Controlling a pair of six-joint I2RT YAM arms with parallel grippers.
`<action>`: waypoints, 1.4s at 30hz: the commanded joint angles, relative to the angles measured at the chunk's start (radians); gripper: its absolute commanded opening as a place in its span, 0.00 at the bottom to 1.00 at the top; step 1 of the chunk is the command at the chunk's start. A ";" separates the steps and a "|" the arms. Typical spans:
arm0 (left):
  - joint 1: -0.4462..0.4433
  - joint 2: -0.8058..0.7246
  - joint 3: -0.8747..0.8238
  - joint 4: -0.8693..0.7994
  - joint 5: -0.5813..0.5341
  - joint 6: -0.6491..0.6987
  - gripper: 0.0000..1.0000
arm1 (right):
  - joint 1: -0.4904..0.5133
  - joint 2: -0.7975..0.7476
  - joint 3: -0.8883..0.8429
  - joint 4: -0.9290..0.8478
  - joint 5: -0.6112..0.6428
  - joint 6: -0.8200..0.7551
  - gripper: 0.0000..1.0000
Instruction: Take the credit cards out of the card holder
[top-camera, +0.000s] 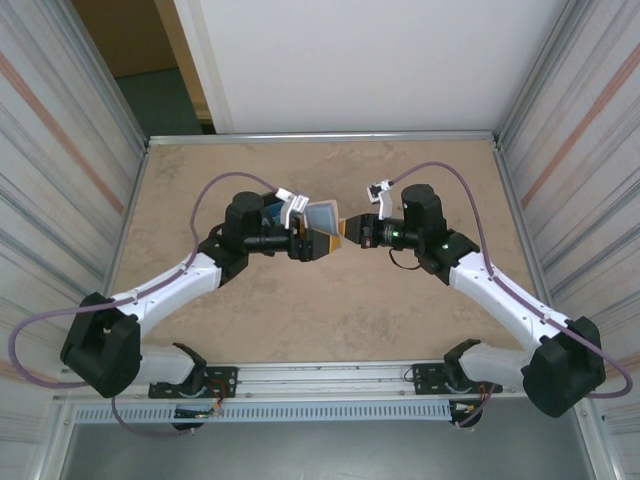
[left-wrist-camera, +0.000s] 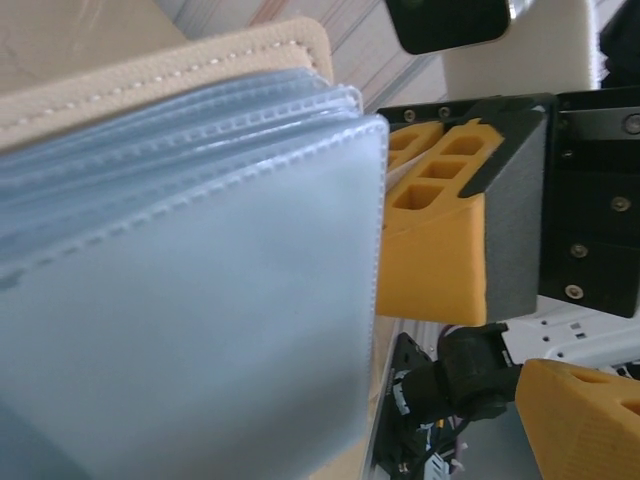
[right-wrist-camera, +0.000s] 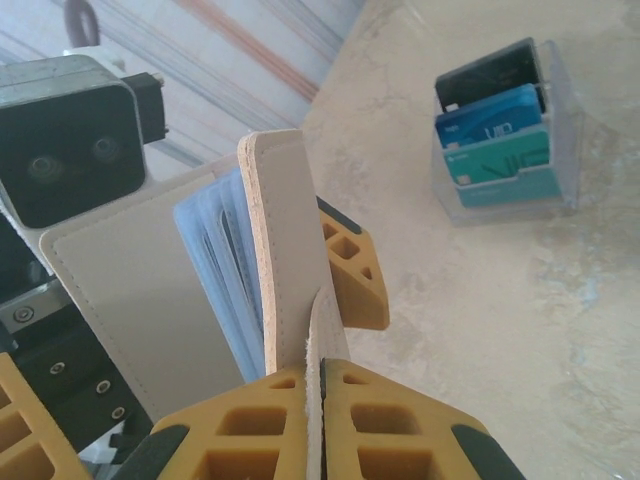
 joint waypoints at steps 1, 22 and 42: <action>-0.014 -0.003 0.042 -0.058 -0.090 0.052 0.99 | 0.000 -0.028 0.048 -0.026 0.055 -0.022 0.00; -0.036 -0.036 0.030 -0.083 -0.178 0.076 0.57 | 0.037 -0.025 0.075 -0.099 0.179 -0.044 0.00; 0.014 -0.082 0.138 -0.305 -0.059 0.117 0.00 | 0.043 -0.068 0.093 -0.226 0.141 -0.299 0.70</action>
